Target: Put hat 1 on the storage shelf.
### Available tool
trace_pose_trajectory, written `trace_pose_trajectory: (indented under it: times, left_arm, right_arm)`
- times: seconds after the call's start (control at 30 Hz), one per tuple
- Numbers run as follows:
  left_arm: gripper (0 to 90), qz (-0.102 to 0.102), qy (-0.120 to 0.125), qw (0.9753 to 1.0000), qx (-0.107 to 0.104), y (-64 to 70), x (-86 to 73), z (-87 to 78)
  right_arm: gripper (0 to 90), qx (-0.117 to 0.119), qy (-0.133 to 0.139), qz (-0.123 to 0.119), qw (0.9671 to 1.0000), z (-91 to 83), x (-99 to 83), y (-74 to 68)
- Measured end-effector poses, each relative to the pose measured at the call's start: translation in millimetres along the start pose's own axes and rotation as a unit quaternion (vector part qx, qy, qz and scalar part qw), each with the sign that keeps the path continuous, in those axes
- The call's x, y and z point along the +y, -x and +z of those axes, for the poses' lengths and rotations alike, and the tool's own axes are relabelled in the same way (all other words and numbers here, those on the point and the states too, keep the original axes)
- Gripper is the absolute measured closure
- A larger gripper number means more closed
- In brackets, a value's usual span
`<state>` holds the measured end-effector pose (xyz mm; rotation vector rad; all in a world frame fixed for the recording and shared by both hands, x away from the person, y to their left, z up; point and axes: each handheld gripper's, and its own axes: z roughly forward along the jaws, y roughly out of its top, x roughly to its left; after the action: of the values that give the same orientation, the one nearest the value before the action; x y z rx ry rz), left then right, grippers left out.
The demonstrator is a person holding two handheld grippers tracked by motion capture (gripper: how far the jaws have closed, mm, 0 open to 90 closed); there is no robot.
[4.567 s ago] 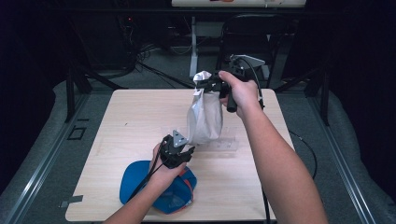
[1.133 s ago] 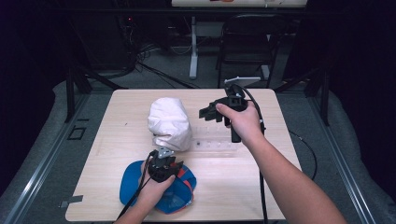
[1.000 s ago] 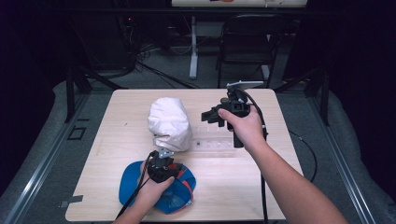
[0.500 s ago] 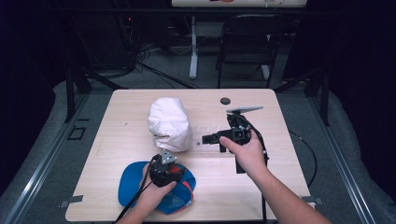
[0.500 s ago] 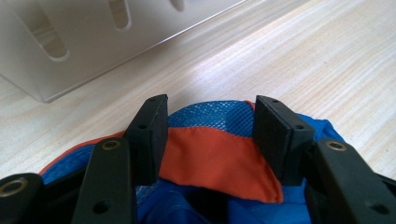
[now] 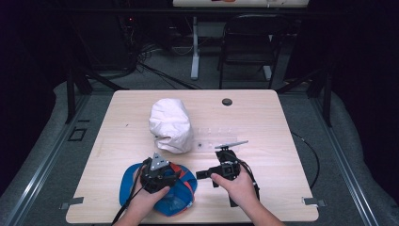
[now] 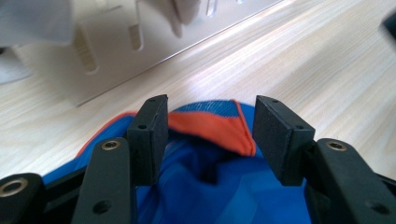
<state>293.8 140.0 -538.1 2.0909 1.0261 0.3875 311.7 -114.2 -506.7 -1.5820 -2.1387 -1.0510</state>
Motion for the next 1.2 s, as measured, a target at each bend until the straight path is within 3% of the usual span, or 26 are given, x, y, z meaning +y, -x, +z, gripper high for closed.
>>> trace_pose_trajectory:
  times: [0.1,0.33,0.57,0.67,0.77,0.97,1.07,1.2]
  left_arm:
    - [46.0,-0.008,0.002,1.0,0.001,-6.5,-5.6,-9.1]
    - [46.0,-0.02,0.005,0.9997,0.01,-22.2,-15.9,-32.8]
    - [45.9,-0.031,0.02,0.999,0.027,-38.0,-31.4,-50.7]
    - [46.0,-0.046,0.024,0.9979,0.038,-47.9,-40.1,-52.2]
    - [46.0,-0.047,0.027,0.9975,0.046,-52.6,-41.4,-51.3]
    - [46.0,-0.047,0.027,0.9973,0.05,-55.3,-43.3,-51.1]
    - [46.0,-0.049,0.025,0.9972,0.05,-55.6,-44.3,-50.3]
    - [46.0,-0.047,0.024,0.9973,0.051,-55.7,-44.8,-50.5]
  right_arm:
    - [61.2,-0.003,-0.012,-0.001,0.9999,10.3,-9.0,2.5]
    - [61.1,0.018,-0.033,0.02,0.9991,27.5,-19.5,8.9]
    - [60.1,0.031,-0.052,0.02,0.998,41.0,-24.5,12.7]
    - [59.9,0.037,-0.054,0.022,0.9976,48.9,-25.7,16.4]
    - [59.9,0.053,-0.062,0.029,0.9963,53.2,-25.4,17.6]
    - [60.3,0.059,-0.073,0.034,0.995,63.0,-26.4,17.0]
    - [67.0,0.079,-0.071,0.047,0.9932,62.5,-24.4,16.8]
    - [75.5,0.074,-0.072,0.05,0.9934,58.9,-22.4,15.1]
